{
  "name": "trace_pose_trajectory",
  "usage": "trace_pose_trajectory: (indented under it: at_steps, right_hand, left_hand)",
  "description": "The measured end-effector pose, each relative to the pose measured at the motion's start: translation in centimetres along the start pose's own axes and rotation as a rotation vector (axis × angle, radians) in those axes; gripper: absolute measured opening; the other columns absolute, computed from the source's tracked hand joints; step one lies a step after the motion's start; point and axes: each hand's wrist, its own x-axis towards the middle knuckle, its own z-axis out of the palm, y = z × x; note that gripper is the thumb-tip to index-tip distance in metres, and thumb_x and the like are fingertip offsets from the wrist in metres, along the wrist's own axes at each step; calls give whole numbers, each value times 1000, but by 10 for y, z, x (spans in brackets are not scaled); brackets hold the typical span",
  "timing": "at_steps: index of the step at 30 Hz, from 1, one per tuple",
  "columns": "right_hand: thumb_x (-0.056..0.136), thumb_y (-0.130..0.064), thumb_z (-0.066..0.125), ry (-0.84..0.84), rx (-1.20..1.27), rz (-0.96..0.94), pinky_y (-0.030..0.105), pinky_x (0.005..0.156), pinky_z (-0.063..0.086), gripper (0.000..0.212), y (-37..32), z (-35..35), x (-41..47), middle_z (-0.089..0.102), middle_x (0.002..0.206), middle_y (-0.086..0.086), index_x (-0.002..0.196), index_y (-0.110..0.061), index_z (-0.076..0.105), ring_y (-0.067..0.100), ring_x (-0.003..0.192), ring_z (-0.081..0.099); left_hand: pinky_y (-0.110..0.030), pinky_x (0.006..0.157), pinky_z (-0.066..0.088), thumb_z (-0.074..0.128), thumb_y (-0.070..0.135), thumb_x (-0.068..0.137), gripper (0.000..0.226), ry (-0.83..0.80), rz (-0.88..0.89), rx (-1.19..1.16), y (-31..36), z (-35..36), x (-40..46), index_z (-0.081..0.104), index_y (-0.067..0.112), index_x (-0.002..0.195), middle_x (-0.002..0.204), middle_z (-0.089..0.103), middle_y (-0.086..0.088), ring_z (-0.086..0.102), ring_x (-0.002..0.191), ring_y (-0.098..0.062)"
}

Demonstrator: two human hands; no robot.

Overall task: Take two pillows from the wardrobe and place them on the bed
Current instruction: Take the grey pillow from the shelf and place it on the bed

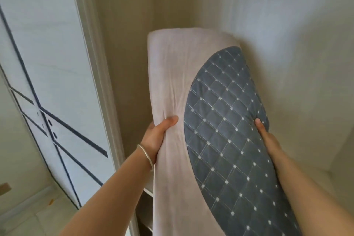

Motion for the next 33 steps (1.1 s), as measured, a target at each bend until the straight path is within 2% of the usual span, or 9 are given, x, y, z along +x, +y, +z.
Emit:
trace_pose_trajectory:
  at_steps: [6,11,15,20,23,26,28,31,33]
  right_hand:
    - [79,-67,50,-16,75,-105,37,100,42,75,-15,4,-68,61,125,14,128,-10,56,29,109,58]
    - [84,-61,48,-55,100,-203,29,89,39,68,-28,25,-122,60,110,8,126,-9,55,22,97,55]
    - [86,-61,45,-61,147,-226,29,90,37,68,-21,38,-154,58,111,8,128,-8,54,23,103,54]
    - [41,-91,47,-98,240,-243,38,101,41,117,6,57,-192,60,122,7,128,-13,54,24,107,56]
    - [66,-79,43,-130,295,-276,34,96,40,95,8,75,-205,59,126,11,130,-9,52,22,107,54]
    - [94,-48,41,-152,301,-324,30,91,38,57,3,100,-214,57,126,16,130,-4,51,19,103,51]
    - [88,-53,49,-192,274,-375,29,90,37,64,-4,121,-225,57,125,14,130,-4,51,18,103,51]
    - [60,-69,50,-268,270,-454,30,94,39,94,-10,159,-242,58,122,9,131,-7,51,21,110,54]
    - [77,-57,56,-342,287,-459,26,95,35,75,-11,186,-251,56,127,10,133,-7,48,22,119,51]
  left_hand:
    - [-29,55,54,70,36,66,58,-100,146,49,45,-22,-74,62,7,115,75,70,-5,68,60,-18]
    - [-24,49,53,63,36,70,42,-130,247,30,63,-60,-135,62,11,104,60,68,2,66,52,-13]
    - [-28,51,53,61,37,71,37,-95,298,81,74,-76,-174,63,10,96,59,68,0,64,51,-15]
    - [-25,49,53,59,26,71,22,-93,428,181,82,-88,-214,64,16,91,61,69,3,64,53,-12]
    - [-22,45,51,58,23,70,24,-54,459,159,81,-107,-237,61,14,92,58,68,4,64,50,-10]
    - [-20,42,49,60,20,65,28,22,465,116,78,-138,-257,58,11,92,53,66,4,62,45,-9]
    - [-19,42,49,67,26,54,42,96,491,100,76,-162,-271,58,10,91,53,66,4,62,45,-8]
    - [-19,41,48,66,34,47,51,232,478,68,73,-198,-291,58,9,90,50,65,3,61,43,-8]
    - [-19,42,49,68,32,49,51,319,441,37,68,-220,-306,58,8,93,50,66,2,61,43,-9]
